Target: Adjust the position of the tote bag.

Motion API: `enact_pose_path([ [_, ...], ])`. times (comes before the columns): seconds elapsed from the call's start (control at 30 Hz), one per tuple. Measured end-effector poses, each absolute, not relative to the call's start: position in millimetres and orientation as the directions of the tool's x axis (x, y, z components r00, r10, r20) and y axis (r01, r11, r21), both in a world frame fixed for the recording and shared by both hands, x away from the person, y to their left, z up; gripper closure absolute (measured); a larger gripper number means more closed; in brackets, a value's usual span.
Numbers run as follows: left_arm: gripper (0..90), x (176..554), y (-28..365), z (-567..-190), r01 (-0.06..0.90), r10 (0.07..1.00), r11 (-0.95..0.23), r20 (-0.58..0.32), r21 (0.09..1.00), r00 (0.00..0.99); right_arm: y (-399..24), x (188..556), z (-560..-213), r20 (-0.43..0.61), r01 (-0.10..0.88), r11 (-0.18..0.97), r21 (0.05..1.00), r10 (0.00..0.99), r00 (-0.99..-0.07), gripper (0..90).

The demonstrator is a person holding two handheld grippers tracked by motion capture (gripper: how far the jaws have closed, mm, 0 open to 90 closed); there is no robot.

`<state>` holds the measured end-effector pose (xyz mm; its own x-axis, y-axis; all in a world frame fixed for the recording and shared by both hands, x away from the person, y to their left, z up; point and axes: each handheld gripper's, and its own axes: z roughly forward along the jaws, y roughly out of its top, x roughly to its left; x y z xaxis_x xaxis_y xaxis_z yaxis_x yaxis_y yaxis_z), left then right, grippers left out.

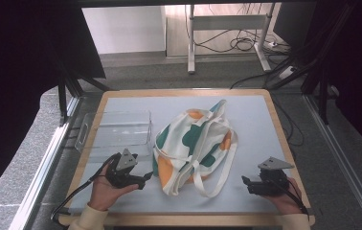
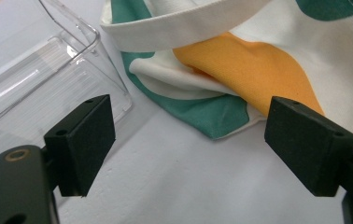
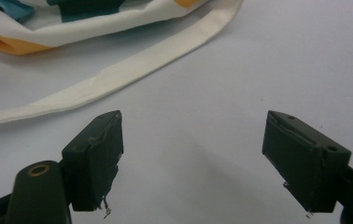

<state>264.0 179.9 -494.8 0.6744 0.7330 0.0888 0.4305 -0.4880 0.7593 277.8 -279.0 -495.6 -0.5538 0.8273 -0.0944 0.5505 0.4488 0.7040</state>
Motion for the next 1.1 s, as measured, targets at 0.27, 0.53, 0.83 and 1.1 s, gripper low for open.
enact_pose_path([
  [0.27, 20.9, 262, 183, -490, 0.449, 0.724, -0.461, 0.031, 0.765, 0.689, -280, 283, -496, -0.087, 0.564, 0.431, 0.704, 0.841, -0.534, 22.0],
  [0.53, 27.2, 258, 187, -483, 0.45, 0.723, -0.438, 0.007, 0.778, 0.691, -276, 285, -497, -0.077, 0.567, 0.434, 0.7, 0.836, -0.544, 22.9],
  [0.83, 29.1, 253, 177, -478, 0.424, 0.688, -0.456, 0.007, 0.782, 0.726, -276, 286, -496, -0.047, 0.57, 0.409, 0.712, 0.838, -0.543, 24.0],
  [1.1, 30.0, 251, 175, -474, 0.421, 0.672, -0.442, -0.019, 0.792, 0.741, -278, 288, -496, -0.034, 0.592, 0.379, 0.711, 0.86, -0.51, 24.2],
])
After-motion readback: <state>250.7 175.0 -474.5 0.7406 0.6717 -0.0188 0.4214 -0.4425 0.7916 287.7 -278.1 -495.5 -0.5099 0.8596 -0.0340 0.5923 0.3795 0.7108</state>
